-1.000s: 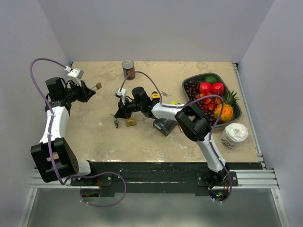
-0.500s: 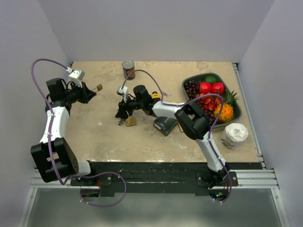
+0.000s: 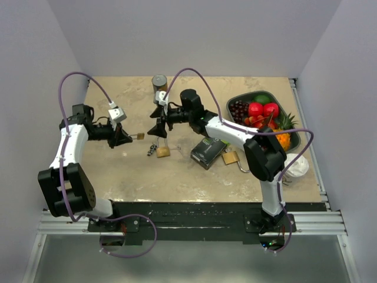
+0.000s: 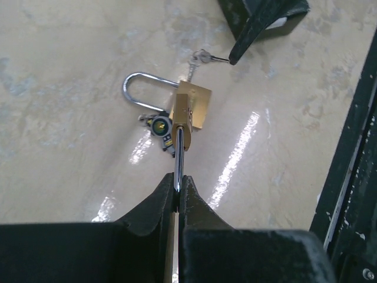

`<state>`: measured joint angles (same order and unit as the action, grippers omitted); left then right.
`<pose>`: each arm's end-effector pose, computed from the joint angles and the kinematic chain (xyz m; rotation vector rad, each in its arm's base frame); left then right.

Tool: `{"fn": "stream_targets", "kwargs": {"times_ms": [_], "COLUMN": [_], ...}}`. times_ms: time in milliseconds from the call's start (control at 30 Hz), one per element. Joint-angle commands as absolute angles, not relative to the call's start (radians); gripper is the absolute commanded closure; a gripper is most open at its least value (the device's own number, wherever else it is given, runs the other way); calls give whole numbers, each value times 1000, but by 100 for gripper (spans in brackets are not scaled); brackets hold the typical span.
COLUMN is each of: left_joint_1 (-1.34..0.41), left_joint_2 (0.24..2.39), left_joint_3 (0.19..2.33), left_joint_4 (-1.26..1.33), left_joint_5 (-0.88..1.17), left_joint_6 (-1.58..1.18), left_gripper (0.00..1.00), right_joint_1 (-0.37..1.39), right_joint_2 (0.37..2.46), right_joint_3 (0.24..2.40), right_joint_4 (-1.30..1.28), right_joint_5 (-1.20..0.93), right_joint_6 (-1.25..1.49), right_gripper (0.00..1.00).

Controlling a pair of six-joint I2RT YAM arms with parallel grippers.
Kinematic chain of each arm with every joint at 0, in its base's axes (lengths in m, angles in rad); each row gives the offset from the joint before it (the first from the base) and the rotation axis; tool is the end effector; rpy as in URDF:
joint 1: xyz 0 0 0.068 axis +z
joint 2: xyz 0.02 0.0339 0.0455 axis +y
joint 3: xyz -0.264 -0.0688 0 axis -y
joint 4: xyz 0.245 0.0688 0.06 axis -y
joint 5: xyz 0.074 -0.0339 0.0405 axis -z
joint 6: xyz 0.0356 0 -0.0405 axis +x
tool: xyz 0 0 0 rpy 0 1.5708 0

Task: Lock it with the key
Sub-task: Place the key at the center of the board, then place the lock at the center of the board.

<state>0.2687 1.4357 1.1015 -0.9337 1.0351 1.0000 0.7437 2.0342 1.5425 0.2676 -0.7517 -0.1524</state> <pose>0.2617 0.0403 0.2634 0.9554 1.9662 -0.8017 0.3367 0.3427 0.2647 -1.2768 1.3623 1.0862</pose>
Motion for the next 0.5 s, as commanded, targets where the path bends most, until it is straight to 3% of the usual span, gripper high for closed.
{"fn": "stream_targets", "kwargs": {"times_ms": [0, 300, 467], "left_joint_1": [224, 158, 135], "left_joint_2": [1417, 1396, 1378], "left_joint_3": [1127, 1137, 1131], "left_joint_4": [-1094, -1118, -1066], "left_joint_5": [1118, 1123, 1124], "left_joint_6": [1262, 1315, 1237], "left_gripper": [100, 100, 100], "right_joint_1": [753, 781, 792], "right_joint_2": [2011, 2000, 2016], "right_joint_3": [1561, 1571, 1589], "right_joint_4": [111, -32, -34], "right_joint_5": [-917, -919, -899], "right_joint_6": [-317, -426, -423], "right_gripper": [20, 22, 35]}}
